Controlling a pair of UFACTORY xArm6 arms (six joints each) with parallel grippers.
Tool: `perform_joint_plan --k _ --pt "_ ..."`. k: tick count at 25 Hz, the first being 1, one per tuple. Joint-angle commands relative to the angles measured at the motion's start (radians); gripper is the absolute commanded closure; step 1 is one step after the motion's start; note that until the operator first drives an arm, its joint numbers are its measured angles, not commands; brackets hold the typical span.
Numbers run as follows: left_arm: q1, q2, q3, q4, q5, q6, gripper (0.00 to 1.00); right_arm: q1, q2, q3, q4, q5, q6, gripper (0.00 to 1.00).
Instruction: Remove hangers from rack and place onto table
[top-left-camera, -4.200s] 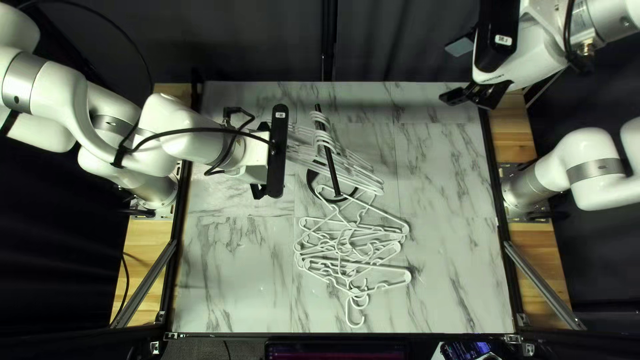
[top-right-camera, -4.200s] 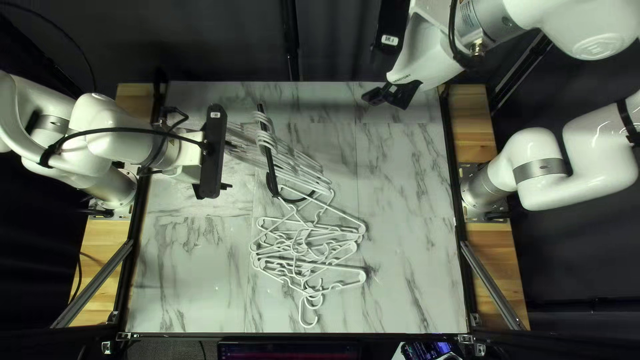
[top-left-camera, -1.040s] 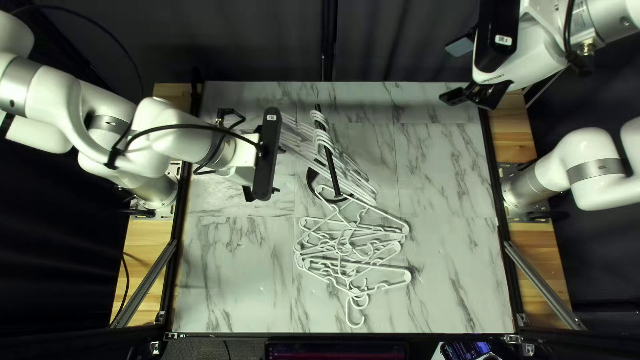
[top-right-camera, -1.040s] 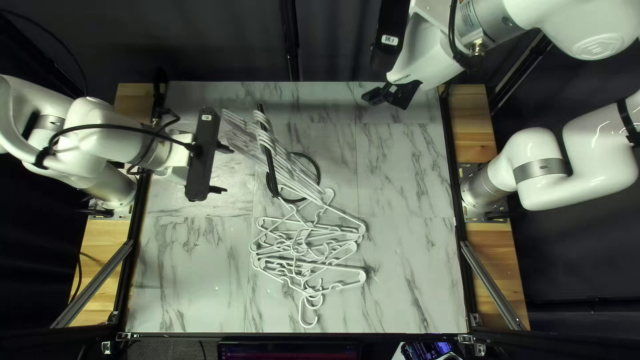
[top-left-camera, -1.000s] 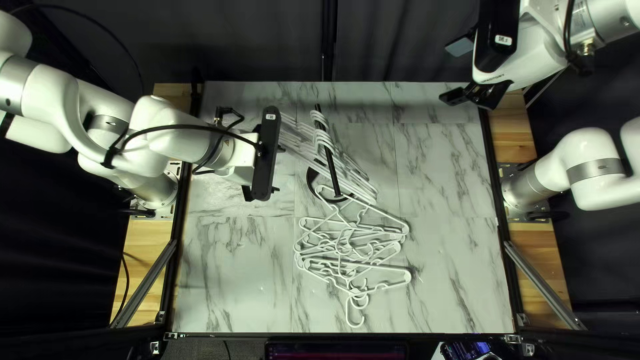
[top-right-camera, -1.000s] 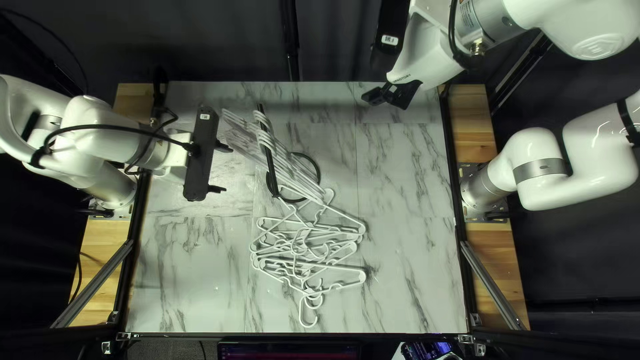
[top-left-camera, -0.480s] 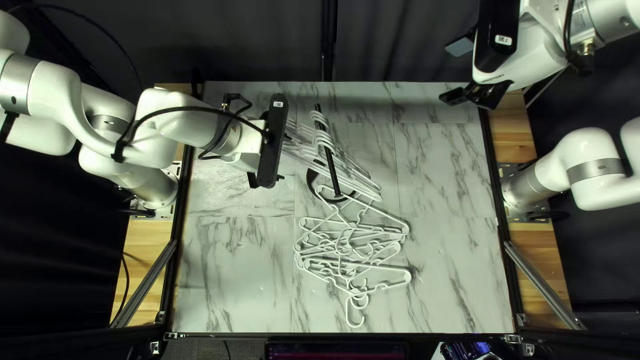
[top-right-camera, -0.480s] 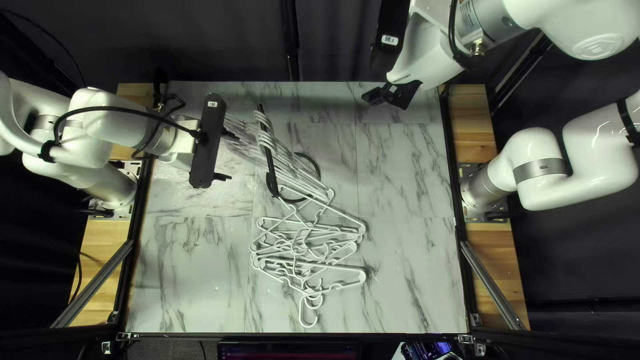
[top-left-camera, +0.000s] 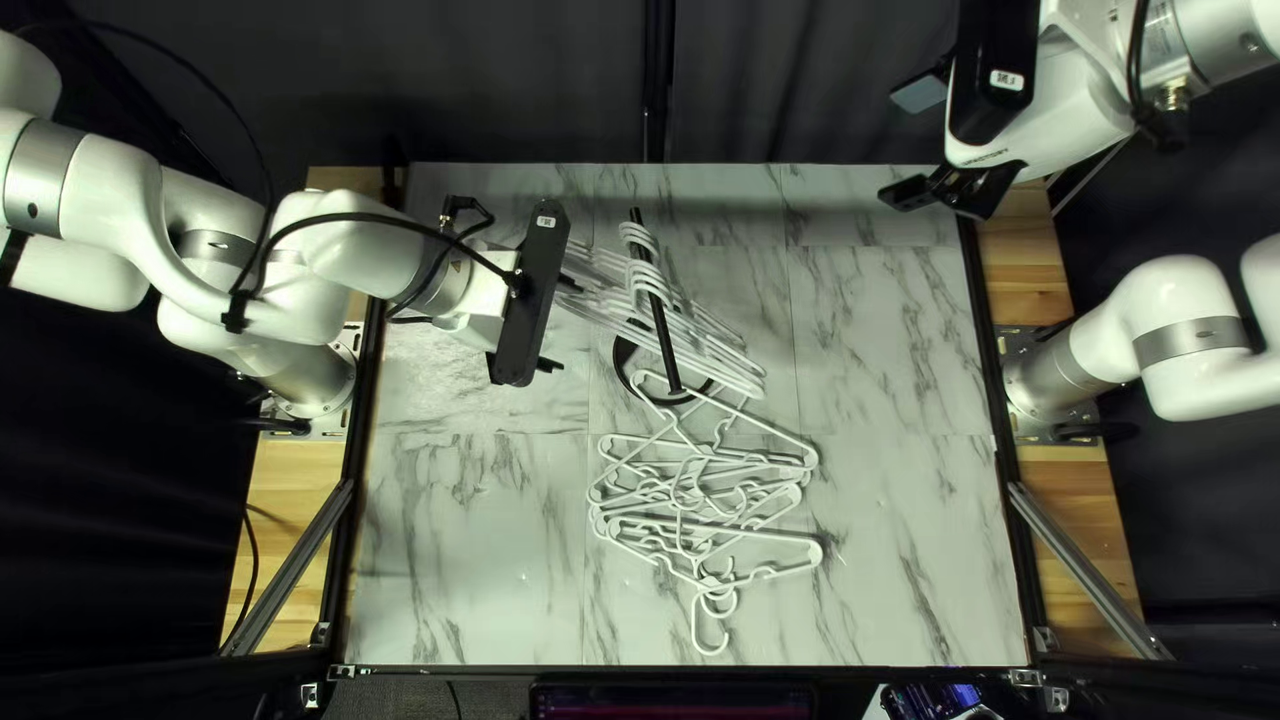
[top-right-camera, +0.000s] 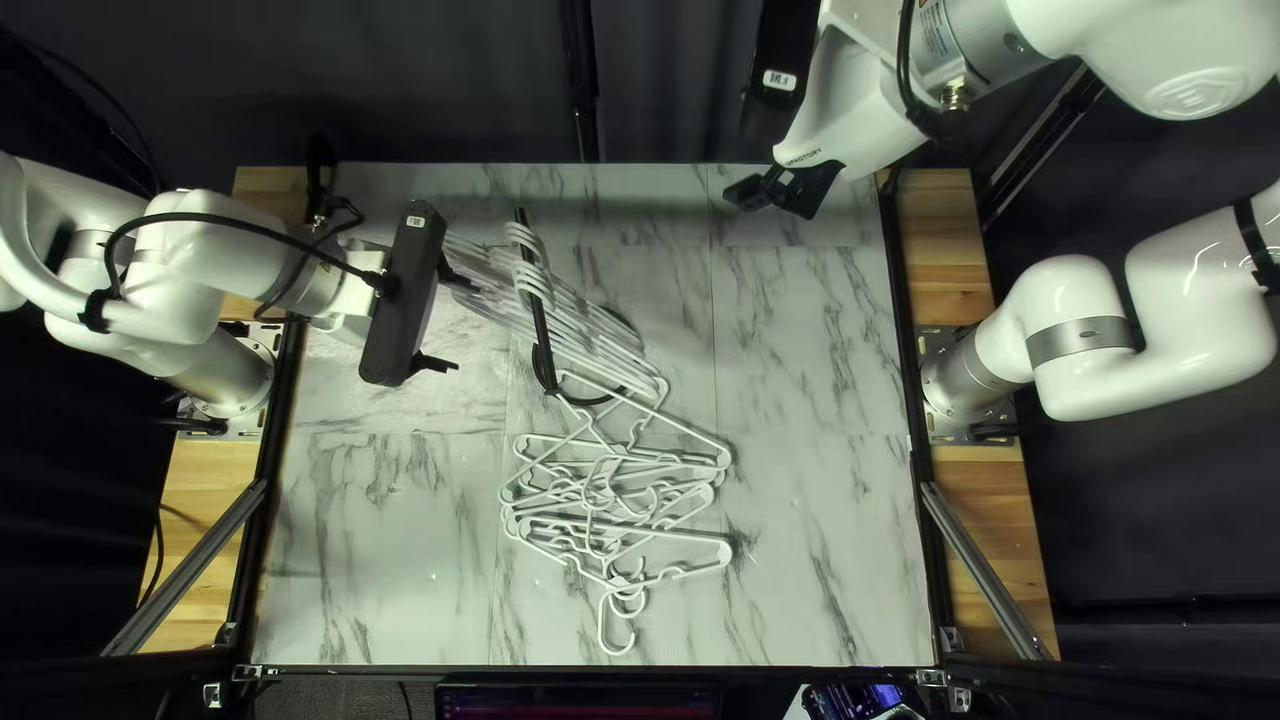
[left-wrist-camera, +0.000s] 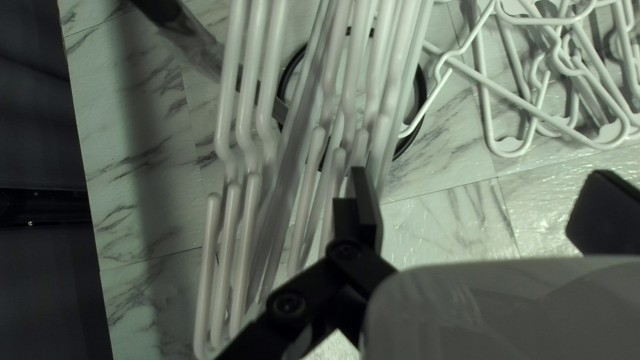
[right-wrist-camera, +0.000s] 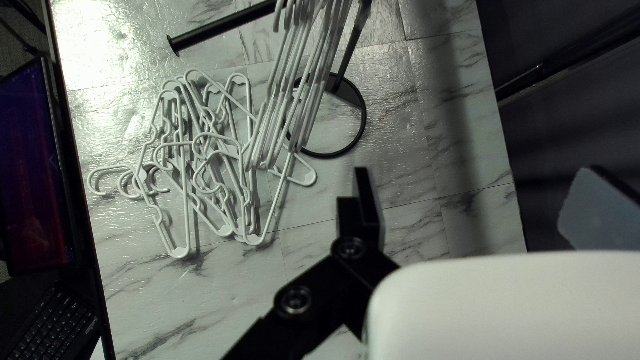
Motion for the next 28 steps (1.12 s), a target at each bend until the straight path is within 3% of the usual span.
perform_joint_plan --k 1,28 --pt "0.0 -0.005 0.007 0.001 -0.001 -0.002 0.0 0.0 0.0 0.0 0.0 0.0 0.0 0.0" --pt "0.025 0.016 0.045 -0.059 -0.063 0.058 0.0 0.0 0.0 0.0 0.0 0.0 0.0 0.0"
